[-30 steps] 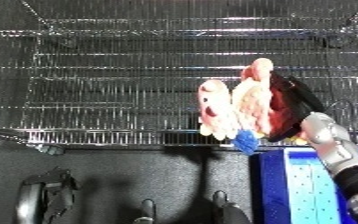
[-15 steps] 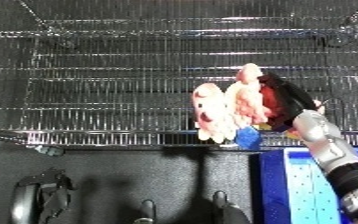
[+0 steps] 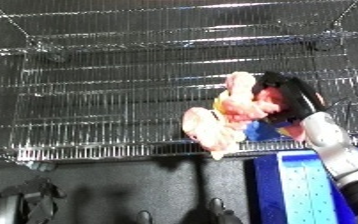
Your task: Pick up the object and place it into the box
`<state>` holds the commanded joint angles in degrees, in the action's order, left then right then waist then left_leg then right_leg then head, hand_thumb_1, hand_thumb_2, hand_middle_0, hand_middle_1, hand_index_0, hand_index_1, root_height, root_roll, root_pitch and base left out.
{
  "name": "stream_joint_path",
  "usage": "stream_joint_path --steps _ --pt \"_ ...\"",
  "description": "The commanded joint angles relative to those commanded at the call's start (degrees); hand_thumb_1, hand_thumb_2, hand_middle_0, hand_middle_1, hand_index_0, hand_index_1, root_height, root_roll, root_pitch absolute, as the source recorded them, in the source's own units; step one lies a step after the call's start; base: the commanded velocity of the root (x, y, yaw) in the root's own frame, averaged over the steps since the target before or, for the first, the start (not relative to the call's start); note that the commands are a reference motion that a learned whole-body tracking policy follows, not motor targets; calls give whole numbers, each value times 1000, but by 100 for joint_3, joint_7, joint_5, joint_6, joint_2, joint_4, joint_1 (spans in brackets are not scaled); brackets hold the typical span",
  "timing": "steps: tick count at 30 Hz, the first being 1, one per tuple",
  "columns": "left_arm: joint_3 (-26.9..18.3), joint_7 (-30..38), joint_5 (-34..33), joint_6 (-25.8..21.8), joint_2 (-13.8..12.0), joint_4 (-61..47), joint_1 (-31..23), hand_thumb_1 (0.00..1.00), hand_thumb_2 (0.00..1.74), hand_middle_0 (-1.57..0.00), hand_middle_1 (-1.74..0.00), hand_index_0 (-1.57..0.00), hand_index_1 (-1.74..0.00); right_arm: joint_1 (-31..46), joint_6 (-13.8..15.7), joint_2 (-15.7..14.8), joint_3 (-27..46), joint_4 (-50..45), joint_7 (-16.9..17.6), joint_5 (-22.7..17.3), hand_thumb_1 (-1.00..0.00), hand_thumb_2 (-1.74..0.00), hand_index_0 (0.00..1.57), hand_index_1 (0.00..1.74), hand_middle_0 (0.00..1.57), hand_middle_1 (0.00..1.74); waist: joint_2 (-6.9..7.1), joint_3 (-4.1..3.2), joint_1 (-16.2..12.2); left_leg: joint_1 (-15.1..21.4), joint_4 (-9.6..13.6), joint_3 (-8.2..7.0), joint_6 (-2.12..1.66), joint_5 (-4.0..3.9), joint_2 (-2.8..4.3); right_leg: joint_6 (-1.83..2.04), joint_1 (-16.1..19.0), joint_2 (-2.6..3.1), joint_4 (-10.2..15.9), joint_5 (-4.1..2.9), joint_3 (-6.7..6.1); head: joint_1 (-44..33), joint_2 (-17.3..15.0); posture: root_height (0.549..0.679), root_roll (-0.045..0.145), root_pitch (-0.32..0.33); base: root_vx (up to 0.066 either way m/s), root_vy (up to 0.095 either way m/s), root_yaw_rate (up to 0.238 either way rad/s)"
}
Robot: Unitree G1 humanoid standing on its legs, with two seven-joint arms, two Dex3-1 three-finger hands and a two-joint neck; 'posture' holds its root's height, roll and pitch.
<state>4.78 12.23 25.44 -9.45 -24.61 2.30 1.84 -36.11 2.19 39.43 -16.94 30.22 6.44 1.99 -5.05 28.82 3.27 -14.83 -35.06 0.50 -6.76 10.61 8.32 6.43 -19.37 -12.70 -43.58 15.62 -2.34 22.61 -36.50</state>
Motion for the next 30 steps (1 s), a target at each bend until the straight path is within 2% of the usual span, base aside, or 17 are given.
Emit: stream_joint_path --steps 7,14,22,30 --pt "-155 15 -88 45 74 -65 -121 1000 1740 -1570 -1740 -1570 -1740 904 145 35 1102 -1380 311 -448 -1000 -1740 1570 1740 1570 1740 29 -56 -182 108 11 -75 12 41 49 8 57 -1 39 -20 -37 488 264 632 57 -123 -5 -5 -75" --pt "-240 -51 -111 102 125 -171 -250 1000 1740 -1570 -1740 -1570 -1740 1665 282 40 1942 -2189 420 -575 -1000 -1740 1570 1740 1570 1740 30 -123 -382 218 8 -169 12 88 92 14 120 2 88 -50 -94 1291 445 632 58 -132 -2 0 -86" --pt "-281 -92 -97 162 165 -240 -327 1000 1740 -1570 -1740 -1570 -1740 2514 433 6 2989 -2605 616 -744 -1000 -1740 1570 1740 1570 1740 -39 -198 -674 366 -3 -272 13 154 119 24 231 -11 163 -77 -155 2482 605 633 59 -145 3 20 -84" --pt "-209 -138 -63 206 256 -153 -439 1000 1740 -1570 -1740 -1570 -1740 3149 600 -144 3820 -2545 806 -1096 -1000 -1740 1570 1740 1570 1740 -173 -273 -963 531 -7 -397 6 214 122 25 344 -24 277 -109 -239 3546 735 634 64 -155 7 24 -114"
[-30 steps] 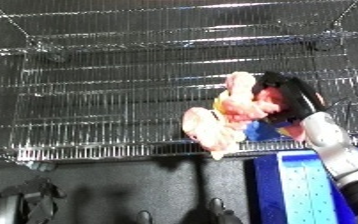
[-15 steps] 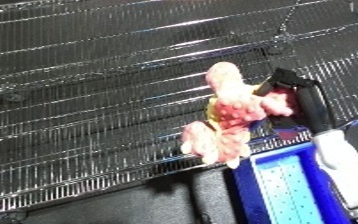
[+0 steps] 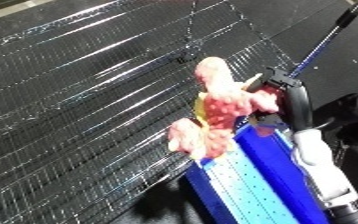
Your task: Pick up the object and place it into the box
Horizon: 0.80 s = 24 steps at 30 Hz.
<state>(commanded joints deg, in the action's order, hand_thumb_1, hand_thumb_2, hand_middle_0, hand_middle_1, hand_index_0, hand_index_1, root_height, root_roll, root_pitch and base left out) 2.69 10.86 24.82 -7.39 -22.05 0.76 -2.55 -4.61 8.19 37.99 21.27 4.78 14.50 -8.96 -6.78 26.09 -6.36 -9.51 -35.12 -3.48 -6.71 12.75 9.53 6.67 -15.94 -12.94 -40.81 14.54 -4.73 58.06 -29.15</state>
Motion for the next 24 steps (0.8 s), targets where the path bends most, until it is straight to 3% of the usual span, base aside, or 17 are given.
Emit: stream_joint_path --steps 5,12,18,24 --pt "70 0 15 -6 93 55 -67 1000 1740 -1570 -1740 -1570 -1740 208 103 -64 406 100 207 -166 -1000 -1740 1570 1740 1570 1740 -103 -38 -203 91 22 -84 -8 17 2 -17 40 1 71 -23 -65 514 75 637 72 -157 8 29 -151" --pt "204 29 60 -63 166 155 -75 1000 1740 -1570 -1740 -1570 -1740 451 304 -176 929 539 509 -545 -1000 -1740 1570 1740 1570 1740 -265 -91 -558 195 72 -220 -23 34 -15 -52 63 16 162 -50 -176 884 -162 641 85 -150 14 30 -162" --pt "269 24 92 -133 175 254 -10 1000 1740 -1570 -1740 -1570 -1740 639 230 -140 1021 1146 584 -512 -1000 -1740 1570 1740 1570 1740 -436 -119 -818 282 159 -339 -34 38 -45 -81 56 46 241 -66 -282 1351 -320 644 97 -139 10 17 -145" --pt "341 36 200 -253 170 354 54 1000 1740 -1570 -1740 -1570 -1740 603 130 -97 1146 2228 743 -739 -1000 -1740 1570 1740 1570 1740 -589 -120 -1027 330 200 -420 -53 34 -62 -113 73 67 300 -98 -344 1971 -458 647 104 -134 1 6 -85"
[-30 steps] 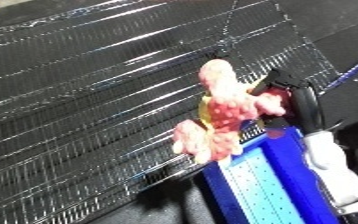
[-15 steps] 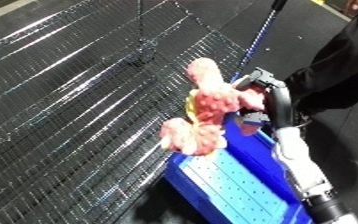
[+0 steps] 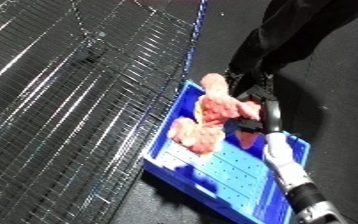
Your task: Pick up the object and place it into the box
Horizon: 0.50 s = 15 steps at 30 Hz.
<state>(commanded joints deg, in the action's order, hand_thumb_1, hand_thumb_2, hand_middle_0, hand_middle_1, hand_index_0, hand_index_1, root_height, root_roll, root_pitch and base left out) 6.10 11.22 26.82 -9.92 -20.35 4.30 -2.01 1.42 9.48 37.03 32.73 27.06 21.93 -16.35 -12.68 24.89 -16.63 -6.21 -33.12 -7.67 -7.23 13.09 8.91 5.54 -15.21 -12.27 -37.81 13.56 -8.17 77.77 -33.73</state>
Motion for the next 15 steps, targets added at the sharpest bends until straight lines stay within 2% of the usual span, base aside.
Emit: stream_joint_path --steps 5,11,15 --pt "46 -9 0 -79 -62 104 55 1000 1740 -1570 -1740 -1570 -1740 -118 -182 181 116 1224 -13 -356 -1000 -1740 1570 1740 1570 1740 -115 7 -59 15 49 -15 -27 -28 -13 -24 41 0 70 -25 0 196 107 650 108 -132 -20 -3 -10" --pt "120 -43 -64 -125 -154 170 135 1000 1740 -1570 -1740 -1570 -1740 -289 -276 573 105 2794 -326 -609 -1000 -1740 1570 1740 1570 1740 -209 -19 -69 27 100 -14 -43 -57 -21 -40 81 0 132 -34 19 296 73 652 111 -127 -12 -5 -5" --pt "124 -82 -106 -119 -202 115 118 1000 1740 -1570 -1740 -1570 -1740 -299 -316 765 132 3420 -495 -694 -1000 -1740 1570 1740 1570 1740 -242 -33 -63 35 154 -3 -52 -89 -28 -42 114 -3 178 -28 36 311 82 653 111 -124 1 -6 17"
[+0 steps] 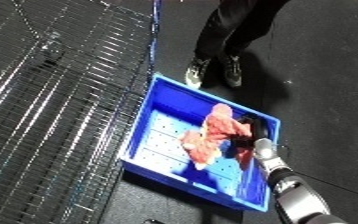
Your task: Pick up the object and place it into the box
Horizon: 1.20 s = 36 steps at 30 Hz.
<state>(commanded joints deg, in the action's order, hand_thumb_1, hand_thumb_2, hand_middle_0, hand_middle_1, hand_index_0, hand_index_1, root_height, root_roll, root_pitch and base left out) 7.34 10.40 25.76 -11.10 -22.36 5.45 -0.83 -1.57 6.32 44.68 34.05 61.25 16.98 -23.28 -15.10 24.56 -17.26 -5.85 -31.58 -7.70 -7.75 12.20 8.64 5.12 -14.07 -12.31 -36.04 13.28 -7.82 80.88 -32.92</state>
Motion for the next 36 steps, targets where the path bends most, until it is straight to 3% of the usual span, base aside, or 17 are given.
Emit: stream_joint_path --steps 6,20,29,36 --pt "-18 -29 -62 20 -54 -98 -63 1000 1740 -1570 -1740 -1570 -1740 125 -42 89 80 321 -73 2 -700 -1218 1099 1218 1099 1218 -2 -35 28 8 73 14 -7 -44 8 12 44 -5 71 8 26 -39 -91 655 112 -119 7 -6 15" --pt "-104 -30 -139 16 -117 -293 -179 1000 1740 -1570 -1740 -1570 -1740 364 -82 -71 7 371 4 199 0 0 0 0 0 0 77 -128 134 38 195 53 2 -101 32 43 101 7 131 26 84 -106 -208 656 110 -114 10 -7 31" --pt "-217 -39 -107 16 -109 -258 -243 1000 1740 -1570 -1740 -1570 -1740 282 -9 -258 -170 -66 46 196 0 0 0 0 0 0 170 -144 248 27 207 98 9 -120 45 52 132 25 130 4 127 -440 -233 657 106 -118 5 -5 35" --pt "-356 -16 -134 34 -60 -187 -254 1000 1740 -1570 -1740 -1570 -1740 215 155 -580 -496 -1068 53 398 0 0 0 0 0 0 292 -134 350 -11 175 139 17 -132 54 56 143 41 93 -7 168 -1141 -199 656 101 -123 -8 -7 54"
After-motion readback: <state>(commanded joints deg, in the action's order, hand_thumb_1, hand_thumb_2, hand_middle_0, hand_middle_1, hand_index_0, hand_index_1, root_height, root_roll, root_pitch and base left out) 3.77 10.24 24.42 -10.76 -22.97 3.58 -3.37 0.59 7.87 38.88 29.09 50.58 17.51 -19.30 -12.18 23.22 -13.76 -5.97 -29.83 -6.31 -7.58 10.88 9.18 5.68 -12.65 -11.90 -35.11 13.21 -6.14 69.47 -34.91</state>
